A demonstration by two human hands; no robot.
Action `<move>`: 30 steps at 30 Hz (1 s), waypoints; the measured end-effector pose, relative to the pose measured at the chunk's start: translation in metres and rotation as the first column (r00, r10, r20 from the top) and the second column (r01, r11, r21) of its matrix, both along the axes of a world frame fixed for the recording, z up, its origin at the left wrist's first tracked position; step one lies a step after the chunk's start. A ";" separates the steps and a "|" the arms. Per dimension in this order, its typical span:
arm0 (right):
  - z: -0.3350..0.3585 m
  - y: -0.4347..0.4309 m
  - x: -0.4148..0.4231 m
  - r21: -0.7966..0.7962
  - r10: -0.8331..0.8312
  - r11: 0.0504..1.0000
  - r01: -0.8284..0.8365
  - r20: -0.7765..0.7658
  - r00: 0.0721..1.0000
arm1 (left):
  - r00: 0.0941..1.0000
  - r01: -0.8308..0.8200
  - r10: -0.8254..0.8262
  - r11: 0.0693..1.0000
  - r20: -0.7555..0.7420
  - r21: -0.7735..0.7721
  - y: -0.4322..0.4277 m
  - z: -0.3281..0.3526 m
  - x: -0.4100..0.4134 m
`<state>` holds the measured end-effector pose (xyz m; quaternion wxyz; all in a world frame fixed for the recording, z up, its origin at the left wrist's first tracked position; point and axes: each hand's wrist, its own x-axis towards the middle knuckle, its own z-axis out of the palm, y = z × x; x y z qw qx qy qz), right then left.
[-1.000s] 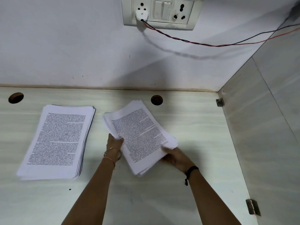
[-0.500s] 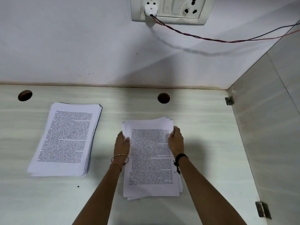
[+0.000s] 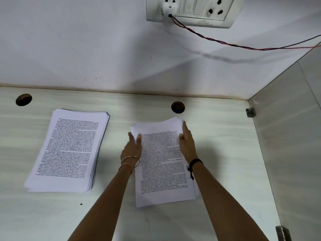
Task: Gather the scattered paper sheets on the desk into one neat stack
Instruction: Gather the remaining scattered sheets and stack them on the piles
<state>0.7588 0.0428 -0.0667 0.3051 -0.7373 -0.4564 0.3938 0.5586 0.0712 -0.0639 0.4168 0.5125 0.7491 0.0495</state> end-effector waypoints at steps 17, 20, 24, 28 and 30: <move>0.003 0.042 0.027 -0.027 -0.443 0.882 0.470 -0.383 0.811 | 0.948 -0.085 0.076 0.996 0.310 0.015 0.004 0.015 -0.001; 0.001 0.033 0.034 -0.130 -0.416 0.909 0.395 -0.295 0.860 | 0.953 -0.090 0.094 0.996 0.287 -0.027 -0.011 0.005 -0.012; -0.007 -0.018 0.024 -0.214 -0.267 0.949 0.233 -0.143 0.953 | 0.905 -0.282 0.277 0.959 0.323 -0.032 -0.031 -0.007 -0.012; -0.001 -0.052 0.008 -0.096 -0.351 0.933 0.346 -0.038 0.936 | 0.874 -0.385 0.372 0.923 0.314 -0.022 -0.044 -0.005 0.004; 0.000 -0.065 0.000 -0.079 -0.205 0.976 0.203 -0.007 0.979 | 0.866 -0.411 0.389 0.911 0.313 0.005 -0.052 -0.003 0.010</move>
